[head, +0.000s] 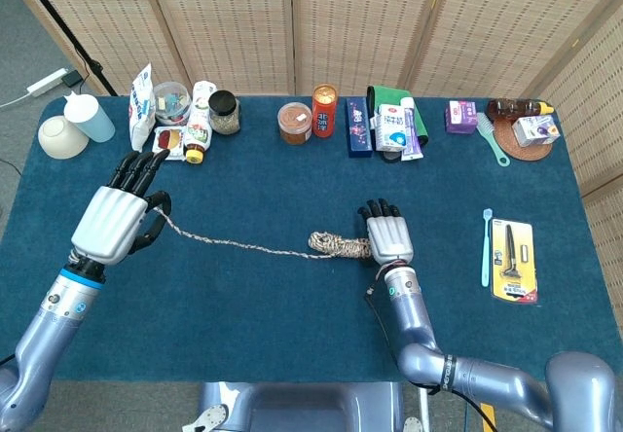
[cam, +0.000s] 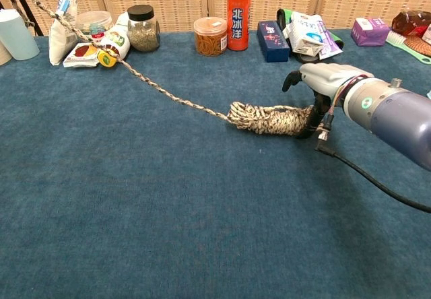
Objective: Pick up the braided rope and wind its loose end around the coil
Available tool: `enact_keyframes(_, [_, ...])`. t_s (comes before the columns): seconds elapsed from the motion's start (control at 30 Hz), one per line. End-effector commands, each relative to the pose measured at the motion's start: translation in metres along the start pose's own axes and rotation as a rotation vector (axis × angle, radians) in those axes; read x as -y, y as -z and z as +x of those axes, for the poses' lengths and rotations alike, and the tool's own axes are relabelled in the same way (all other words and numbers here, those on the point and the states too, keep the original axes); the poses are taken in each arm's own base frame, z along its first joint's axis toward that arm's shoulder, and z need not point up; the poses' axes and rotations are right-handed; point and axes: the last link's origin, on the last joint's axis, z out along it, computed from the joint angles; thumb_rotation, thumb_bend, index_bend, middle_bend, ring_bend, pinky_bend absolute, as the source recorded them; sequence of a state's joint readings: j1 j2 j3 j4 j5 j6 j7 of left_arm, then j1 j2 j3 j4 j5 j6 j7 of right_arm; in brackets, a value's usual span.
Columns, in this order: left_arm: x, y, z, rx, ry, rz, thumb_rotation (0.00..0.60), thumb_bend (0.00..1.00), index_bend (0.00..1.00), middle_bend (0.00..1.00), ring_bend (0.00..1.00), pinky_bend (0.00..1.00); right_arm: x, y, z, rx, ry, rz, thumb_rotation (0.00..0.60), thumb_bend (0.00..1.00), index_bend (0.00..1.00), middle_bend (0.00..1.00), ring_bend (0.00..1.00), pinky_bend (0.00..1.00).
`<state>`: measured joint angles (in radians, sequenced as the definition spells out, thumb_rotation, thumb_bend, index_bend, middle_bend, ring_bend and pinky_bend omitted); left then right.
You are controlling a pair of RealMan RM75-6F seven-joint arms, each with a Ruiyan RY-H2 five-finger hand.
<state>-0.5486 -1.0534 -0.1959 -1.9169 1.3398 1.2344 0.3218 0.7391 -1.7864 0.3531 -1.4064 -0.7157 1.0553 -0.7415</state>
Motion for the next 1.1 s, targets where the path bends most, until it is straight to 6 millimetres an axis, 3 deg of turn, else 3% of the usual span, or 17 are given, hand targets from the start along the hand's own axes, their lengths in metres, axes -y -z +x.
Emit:
enact_keyframes(0.03, [0.001, -0.001, 0.0, 0.0, 0.0, 0.002, 0.6, 0.43, 0.6, 0.0, 0.0, 0.0, 0.001, -0.002, -0.002, 0.001, -0.028, 0.014, 0.6, 0.08, 0.31, 0.25, 0.18, 0.33])
enact_keyframes(0.27, [0.002, -0.001, -0.001, 0.001, 0.0, 0.005, 0.6, 0.43, 0.6, 0.0, 0.0, 0.0, 0.006, -0.002, -0.004, 0.003, -0.057, 0.038, 0.6, 0.3, 0.42, 0.34, 0.28, 0.45])
enact_keyframes(0.6, [0.005, -0.001, -0.001, 0.002, -0.004, 0.009, 0.6, 0.43, 0.6, 0.0, 0.0, 0.0, 0.004, -0.004, -0.007, -0.014, -0.078, 0.049, 0.6, 0.46, 0.52, 0.42, 0.36, 0.58])
enact_keyframes(0.77, [0.003, -0.001, 0.0, -0.003, 0.01, 0.007, 0.6, 0.43, 0.6, 0.0, 0.0, 0.0, 0.003, -0.002, -0.008, -0.038, -0.095, 0.07, 0.6, 0.58, 0.63, 0.5, 0.41, 0.6])
enact_keyframes(0.93, [0.002, -0.003, 0.007, -0.021, 0.024, 0.004, 0.6, 0.43, 0.6, 0.0, 0.0, 0.0, 0.002, 0.003, -0.006, -0.05, -0.114, 0.112, 0.6, 0.64, 0.7, 0.54, 0.44, 0.61])
enact_keyframes(1.1, [-0.006, -0.009, 0.025, -0.074, 0.06, -0.016, 0.6, 0.43, 0.6, 0.0, 0.0, 0.0, -0.001, 0.004, 0.001, -0.053, -0.129, 0.158, 0.6, 0.65, 0.72, 0.55, 0.45, 0.61])
